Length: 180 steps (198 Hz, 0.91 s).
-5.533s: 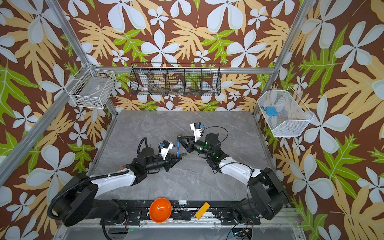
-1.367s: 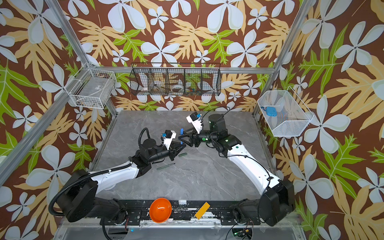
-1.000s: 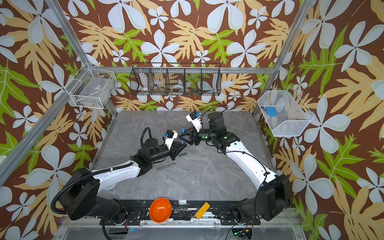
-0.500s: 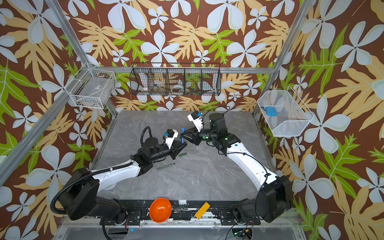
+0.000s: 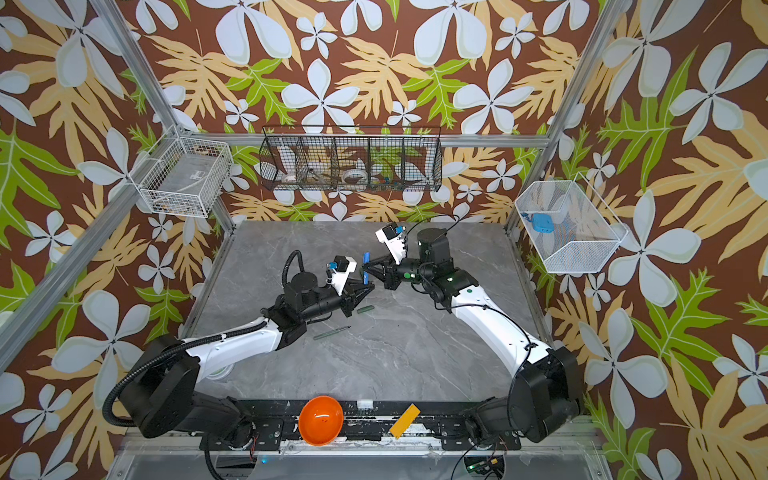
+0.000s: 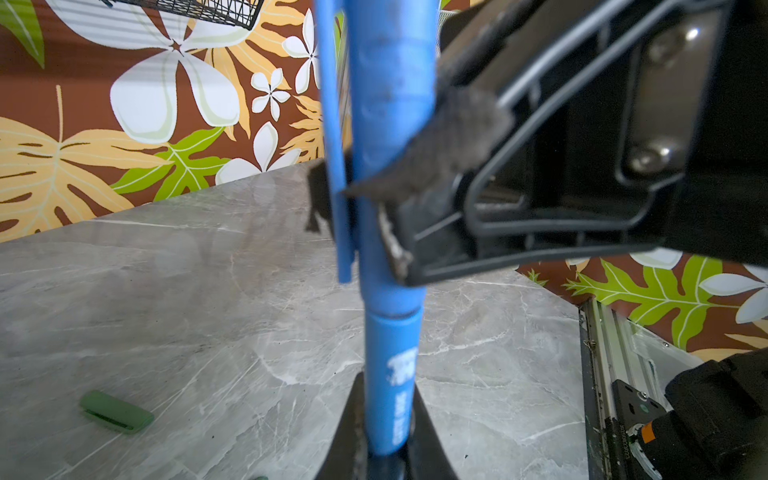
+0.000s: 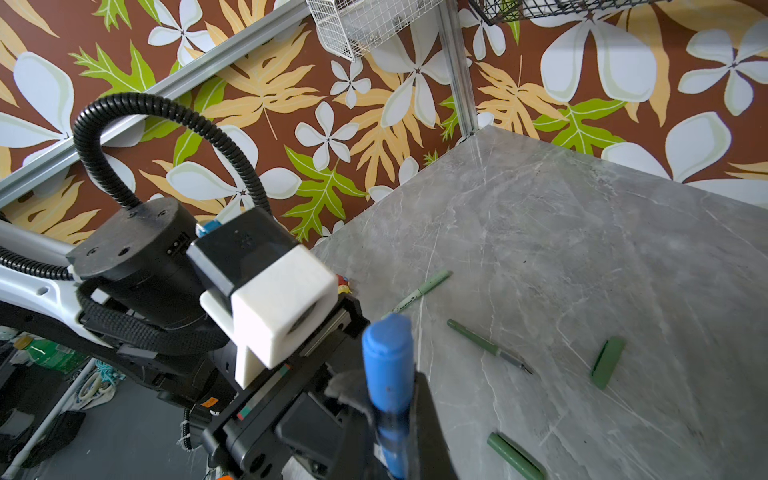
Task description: Insert the pens into the pen caps
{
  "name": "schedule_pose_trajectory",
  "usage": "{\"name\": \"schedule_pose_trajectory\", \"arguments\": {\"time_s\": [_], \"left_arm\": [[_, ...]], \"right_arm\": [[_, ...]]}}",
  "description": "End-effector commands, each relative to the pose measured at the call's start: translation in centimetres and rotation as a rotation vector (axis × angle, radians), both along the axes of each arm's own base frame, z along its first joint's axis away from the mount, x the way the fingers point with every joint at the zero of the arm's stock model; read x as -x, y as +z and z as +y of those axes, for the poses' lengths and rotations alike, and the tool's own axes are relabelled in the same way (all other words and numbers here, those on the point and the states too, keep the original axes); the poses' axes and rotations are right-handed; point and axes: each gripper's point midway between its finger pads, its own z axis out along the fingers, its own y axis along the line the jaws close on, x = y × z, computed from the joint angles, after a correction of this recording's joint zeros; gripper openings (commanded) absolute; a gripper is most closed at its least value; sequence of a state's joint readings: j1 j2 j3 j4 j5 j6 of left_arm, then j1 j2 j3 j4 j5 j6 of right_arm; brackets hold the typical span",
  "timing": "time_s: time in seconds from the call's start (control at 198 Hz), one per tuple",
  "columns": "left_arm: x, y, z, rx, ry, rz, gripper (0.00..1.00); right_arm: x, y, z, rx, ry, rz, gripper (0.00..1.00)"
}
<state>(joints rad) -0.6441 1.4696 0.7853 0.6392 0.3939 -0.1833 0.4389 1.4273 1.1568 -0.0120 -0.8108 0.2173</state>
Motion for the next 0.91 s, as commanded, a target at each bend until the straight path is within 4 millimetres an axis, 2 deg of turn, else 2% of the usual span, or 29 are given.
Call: {"name": "schedule_pose_trajectory", "arguments": {"time_s": [0.0,0.126,0.258,0.344,0.46,0.536,0.571,0.652,0.738,0.788,0.905], "left_arm": [[-0.9,6.7,-0.3,0.154,-0.019,-0.161,0.0],[-1.3,9.2,-0.4,0.182,-0.03,-0.208,0.0],[-1.8,10.2,-0.7,0.174,-0.029,-0.226,0.0],[-1.8,9.6,-0.9,0.166,-0.038,-0.209,0.0],[-2.1,7.0,-0.5,0.118,-0.008,-0.14,0.0],[-2.2,4.7,0.3,0.075,0.037,-0.077,0.0],[-2.4,3.5,0.8,0.044,0.063,-0.032,0.0],[-3.1,0.5,2.8,-0.055,0.169,0.074,0.0],[-3.8,-2.7,6.5,-0.183,0.343,0.178,0.0],[-4.0,-4.5,9.1,-0.245,0.444,0.248,0.0],[-3.8,-8.0,15.0,-0.357,0.644,0.387,0.0]], "right_arm": [[1.2,-2.8,0.2,0.02,0.021,0.138,0.0],[1.5,-4.3,-0.1,0.037,0.007,0.154,0.0],[2.0,-4.7,-0.5,0.039,-0.011,0.14,0.0],[2.1,-4.0,-0.8,0.038,-0.019,0.115,0.0],[1.2,-1.9,-2.3,0.014,-0.095,0.066,0.0],[0.2,-0.2,-4.4,-0.02,-0.178,0.022,0.35],[-0.1,0.6,-5.4,-0.033,-0.216,-0.003,0.45],[-0.4,2.0,-7.0,-0.048,-0.27,-0.054,0.57],[-0.3,2.3,-7.4,-0.04,-0.277,-0.072,0.6],[-0.3,2.0,-7.2,-0.042,-0.267,-0.064,0.61],[-0.8,-0.1,-6.5,-0.041,-0.234,0.002,0.62]]}}
